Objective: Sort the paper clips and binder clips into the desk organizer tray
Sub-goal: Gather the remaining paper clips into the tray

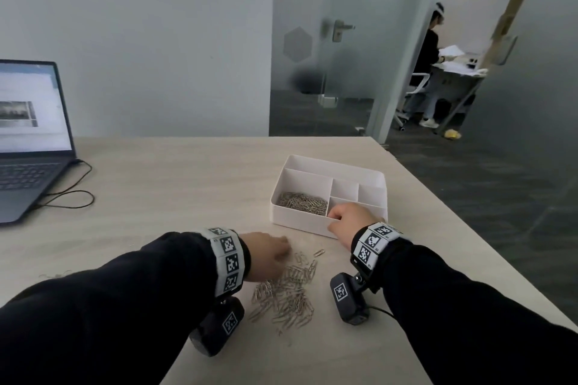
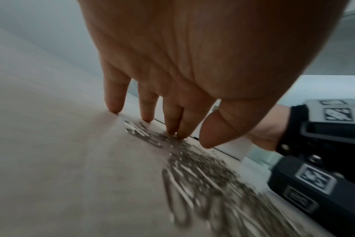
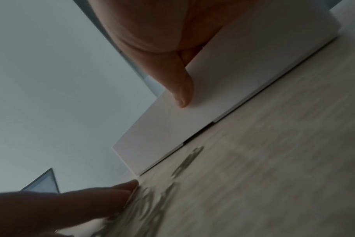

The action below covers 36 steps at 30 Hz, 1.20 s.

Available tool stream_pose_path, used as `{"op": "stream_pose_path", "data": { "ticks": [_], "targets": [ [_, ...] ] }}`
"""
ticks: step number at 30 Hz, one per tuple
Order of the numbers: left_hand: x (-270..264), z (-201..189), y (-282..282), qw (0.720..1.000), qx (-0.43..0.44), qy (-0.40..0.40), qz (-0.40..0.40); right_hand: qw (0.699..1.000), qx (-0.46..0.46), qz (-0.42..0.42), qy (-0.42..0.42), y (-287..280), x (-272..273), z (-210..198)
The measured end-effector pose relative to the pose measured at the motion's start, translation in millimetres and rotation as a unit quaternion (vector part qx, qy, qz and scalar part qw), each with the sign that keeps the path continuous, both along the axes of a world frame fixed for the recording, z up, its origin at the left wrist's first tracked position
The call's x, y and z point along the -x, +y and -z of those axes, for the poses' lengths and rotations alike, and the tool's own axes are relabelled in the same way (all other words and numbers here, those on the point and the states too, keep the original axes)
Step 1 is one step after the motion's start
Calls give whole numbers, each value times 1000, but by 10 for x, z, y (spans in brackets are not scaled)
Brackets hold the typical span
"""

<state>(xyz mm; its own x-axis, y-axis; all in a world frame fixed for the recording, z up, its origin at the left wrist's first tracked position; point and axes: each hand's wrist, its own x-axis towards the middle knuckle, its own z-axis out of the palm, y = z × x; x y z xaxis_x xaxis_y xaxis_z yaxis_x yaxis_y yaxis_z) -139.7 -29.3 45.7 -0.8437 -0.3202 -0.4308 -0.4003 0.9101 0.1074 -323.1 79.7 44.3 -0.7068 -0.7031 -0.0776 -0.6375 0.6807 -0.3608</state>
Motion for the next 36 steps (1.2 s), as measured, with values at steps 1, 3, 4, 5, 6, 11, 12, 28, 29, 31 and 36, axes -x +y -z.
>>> {"op": "stream_pose_path", "data": {
  "ticks": [1,3,4,5,6,11,12,28,29,31,36],
  "targets": [
    [-54,8,47,1000,-4,6,20,1000,1,-10,0,-37,-28,8],
    [-166,20,129,999,-10,21,47,1000,5,-27,0,-115,-108,11],
    [-222,12,162,998,-15,25,56,999,6,-36,0,-152,-155,5],
    [-275,0,187,998,-19,27,60,999,7,-46,2,-181,-199,-8],
    [-324,-16,209,997,-25,31,60,998,6,-55,3,-203,-240,-22],
    [-539,-66,245,994,-40,98,16,994,0,-107,-4,-194,-327,-51],
    [-584,-51,225,993,-38,112,1,994,13,-110,-10,-170,-329,-51],
    [-825,-30,8,976,-46,77,-197,988,11,-108,-109,332,-591,180],
    [-806,-20,23,973,-63,87,-205,987,15,-113,-111,342,-629,184],
    [-766,23,49,963,-110,108,-223,983,32,-127,-132,364,-721,195],
    [-798,88,31,928,-189,181,-267,959,127,-157,-199,482,-880,223]
  ]
}}
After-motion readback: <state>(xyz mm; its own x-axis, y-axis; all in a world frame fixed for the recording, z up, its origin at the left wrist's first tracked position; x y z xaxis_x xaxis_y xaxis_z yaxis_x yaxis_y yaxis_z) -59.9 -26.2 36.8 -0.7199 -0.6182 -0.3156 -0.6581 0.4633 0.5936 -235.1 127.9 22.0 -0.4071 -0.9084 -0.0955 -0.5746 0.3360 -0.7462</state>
